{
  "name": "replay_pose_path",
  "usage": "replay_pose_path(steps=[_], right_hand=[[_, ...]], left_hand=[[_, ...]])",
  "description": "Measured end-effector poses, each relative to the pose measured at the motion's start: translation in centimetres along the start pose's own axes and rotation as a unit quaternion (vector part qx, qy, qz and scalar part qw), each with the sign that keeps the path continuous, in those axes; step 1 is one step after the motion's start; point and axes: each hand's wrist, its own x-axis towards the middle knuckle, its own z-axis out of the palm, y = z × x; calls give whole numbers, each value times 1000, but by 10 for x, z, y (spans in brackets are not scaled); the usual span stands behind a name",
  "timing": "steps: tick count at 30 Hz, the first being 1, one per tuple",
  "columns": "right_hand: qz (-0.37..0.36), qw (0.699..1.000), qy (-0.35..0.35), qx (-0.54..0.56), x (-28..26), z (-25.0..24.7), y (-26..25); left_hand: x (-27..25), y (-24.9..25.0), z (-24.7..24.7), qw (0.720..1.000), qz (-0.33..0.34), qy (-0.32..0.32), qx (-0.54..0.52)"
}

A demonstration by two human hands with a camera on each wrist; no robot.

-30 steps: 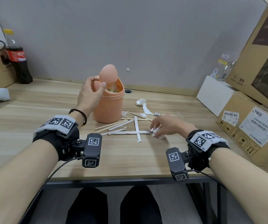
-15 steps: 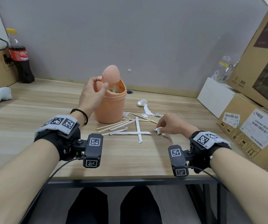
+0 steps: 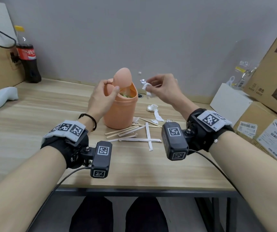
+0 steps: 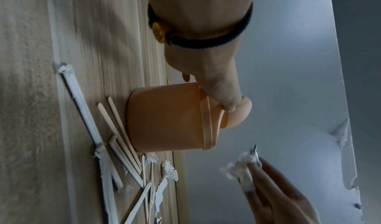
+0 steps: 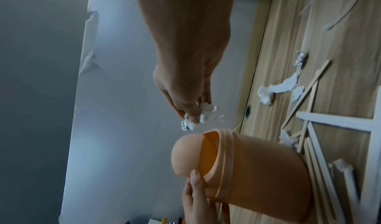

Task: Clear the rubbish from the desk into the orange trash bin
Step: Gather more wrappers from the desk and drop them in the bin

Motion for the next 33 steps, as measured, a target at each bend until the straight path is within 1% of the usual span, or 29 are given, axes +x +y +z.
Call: replay_pose_path(steps=[6, 10, 12, 16, 21, 23, 27, 30, 33], right_hand=[[-2, 998, -4, 60, 9, 39, -15], [1, 999, -15, 47, 10, 59, -12], [-7, 999, -4, 36, 12, 65, -10], [-25, 1000, 3, 4, 15, 66, -8], [-66, 997, -15, -25, 12, 64, -11], [-72, 997, -17, -36, 13, 63, -11], [-70, 995, -55, -52, 14, 56, -10], [-67, 990, -73, -99, 15, 49, -9], [-82, 978, -109, -157, 15, 45, -7]], left_hand=[[1, 0, -7, 1000, 10, -18, 10], [4, -2, -9, 1000, 16, -24, 9], [5, -4, -10, 1000, 18, -24, 9], [6, -5, -8, 1000, 20, -21, 5], [7, -6, -9, 1000, 18, -23, 4], [6, -6, -9, 1000, 16, -24, 2], [6, -4, -9, 1000, 12, -24, 3], [6, -3, -9, 1000, 9, -27, 4], [5, -3, -9, 1000, 10, -27, 6]])
